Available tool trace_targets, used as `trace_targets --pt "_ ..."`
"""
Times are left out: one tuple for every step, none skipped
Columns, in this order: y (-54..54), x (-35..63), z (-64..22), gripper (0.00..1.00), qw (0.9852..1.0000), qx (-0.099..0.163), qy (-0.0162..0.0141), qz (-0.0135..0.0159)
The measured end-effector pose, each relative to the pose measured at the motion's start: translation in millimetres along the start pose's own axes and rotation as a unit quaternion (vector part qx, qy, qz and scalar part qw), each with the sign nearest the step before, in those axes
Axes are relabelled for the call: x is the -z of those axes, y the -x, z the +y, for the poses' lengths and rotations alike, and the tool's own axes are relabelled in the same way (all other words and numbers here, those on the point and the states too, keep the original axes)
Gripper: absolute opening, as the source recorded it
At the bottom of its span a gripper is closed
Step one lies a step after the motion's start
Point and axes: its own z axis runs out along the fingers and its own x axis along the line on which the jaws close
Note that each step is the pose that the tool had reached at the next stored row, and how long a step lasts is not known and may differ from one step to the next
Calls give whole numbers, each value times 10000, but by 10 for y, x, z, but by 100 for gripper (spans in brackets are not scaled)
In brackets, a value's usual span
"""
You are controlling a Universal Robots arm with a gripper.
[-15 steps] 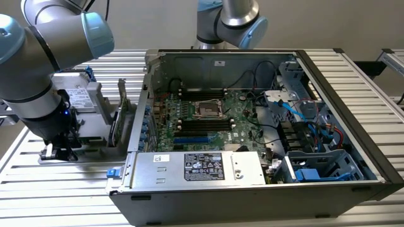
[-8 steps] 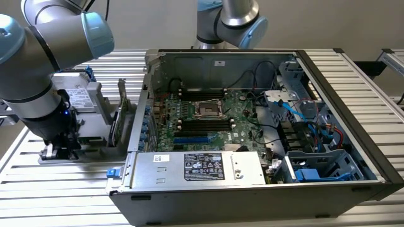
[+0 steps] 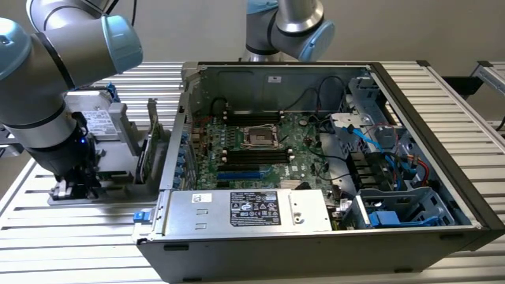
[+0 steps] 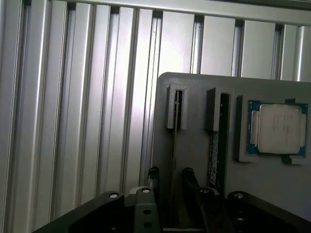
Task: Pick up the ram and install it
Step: 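Pick up the ram and move it above insertion slot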
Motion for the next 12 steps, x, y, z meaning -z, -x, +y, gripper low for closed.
trace_targets --pt "0 0 0 31 10000 0 0 0" --pt "0 -1 0 24 10000 0 -1 -1" --pt "0 -1 0 18 10000 0 -1 -1" --pt "0 -1 0 18 10000 0 0 -1" --pt "0 -1 0 14 10000 0 0 -1" --pt "0 -1 0 14 10000 0 0 -1" --pt "0 -1 0 14 10000 0 0 0" --pt "0 -1 0 14 10000 0 -1 -1" --pt "0 -1 0 14 10000 0 0 0" --pt "0 -1 0 14 10000 0 0 0" --pt "0 -1 0 14 10000 0 0 0" --pt "0 -1 0 14 10000 0 0 0"
